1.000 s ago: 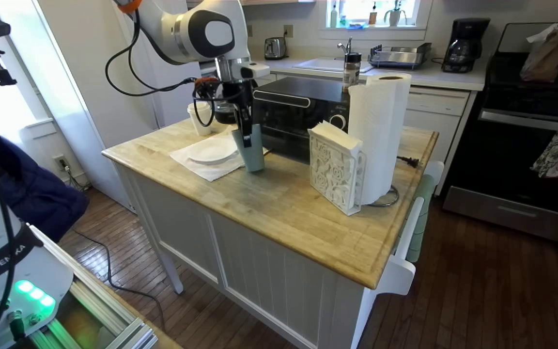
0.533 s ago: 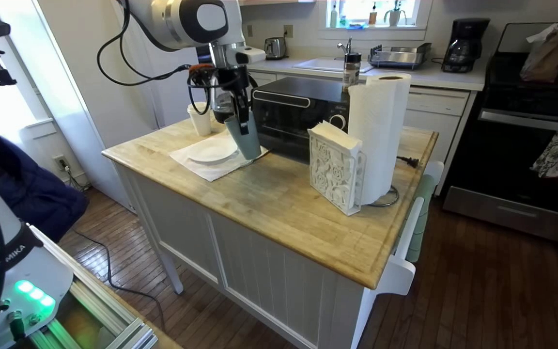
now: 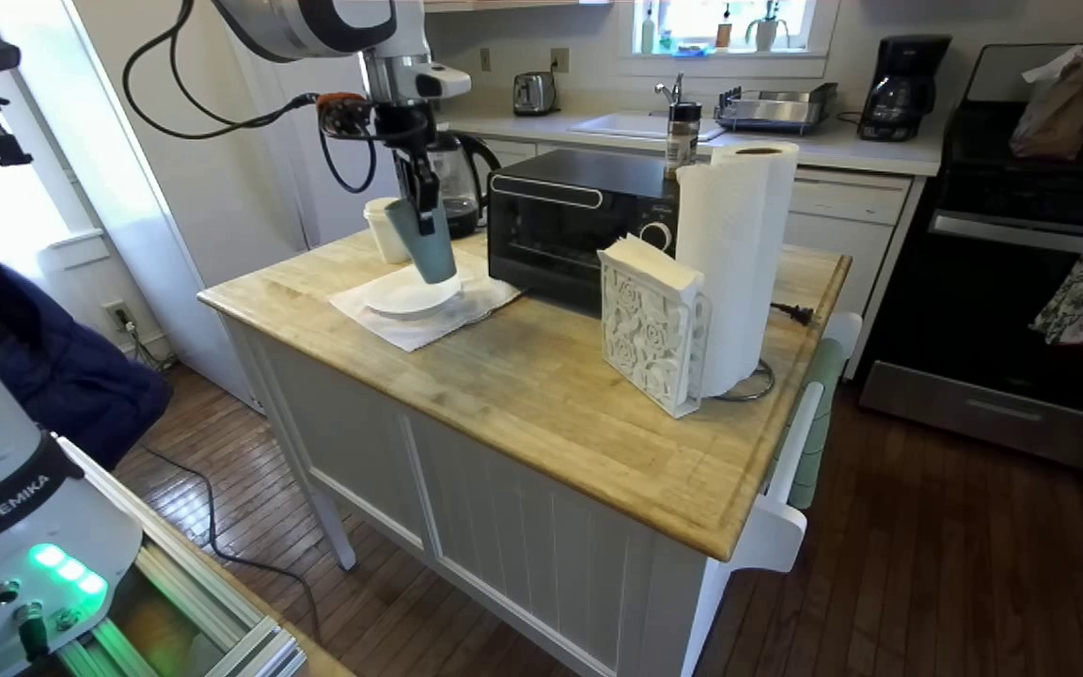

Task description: Put the plate on the paper towel, then put the grey cup on the plate

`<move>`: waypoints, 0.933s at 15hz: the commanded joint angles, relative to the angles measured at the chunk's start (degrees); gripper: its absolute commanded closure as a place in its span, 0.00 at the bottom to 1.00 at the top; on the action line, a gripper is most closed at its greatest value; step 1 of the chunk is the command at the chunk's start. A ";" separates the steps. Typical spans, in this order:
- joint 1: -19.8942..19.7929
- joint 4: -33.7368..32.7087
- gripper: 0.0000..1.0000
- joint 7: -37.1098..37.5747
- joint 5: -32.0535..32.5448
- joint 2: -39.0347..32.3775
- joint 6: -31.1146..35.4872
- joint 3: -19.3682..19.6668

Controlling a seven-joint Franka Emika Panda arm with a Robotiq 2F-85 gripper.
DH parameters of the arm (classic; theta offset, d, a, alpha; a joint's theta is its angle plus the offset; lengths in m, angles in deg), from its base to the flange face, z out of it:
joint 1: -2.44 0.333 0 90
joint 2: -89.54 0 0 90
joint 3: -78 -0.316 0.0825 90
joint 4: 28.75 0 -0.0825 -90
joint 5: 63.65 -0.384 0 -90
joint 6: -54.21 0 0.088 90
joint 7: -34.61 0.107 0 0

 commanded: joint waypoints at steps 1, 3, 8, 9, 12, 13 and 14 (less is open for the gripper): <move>0.72 2.54 0.99 -5.12 -4.49 1.59 1.42 -1.61; 0.92 2.85 0.99 -7.12 -6.32 0.55 2.66 -2.26; 0.67 2.13 0.99 -12.46 -11.09 -2.67 4.42 -2.70; 0.55 1.74 0.99 -13.69 -12.08 -3.40 4.61 -2.68; 0.36 0.41 0.99 -16.29 -15.09 -5.54 4.45 -2.87; 0.36 -0.01 0.99 -16.86 -15.76 -6.05 4.28 -2.94; 0.40 -0.54 0.99 -16.99 -16.05 -6.57 3.90 -2.93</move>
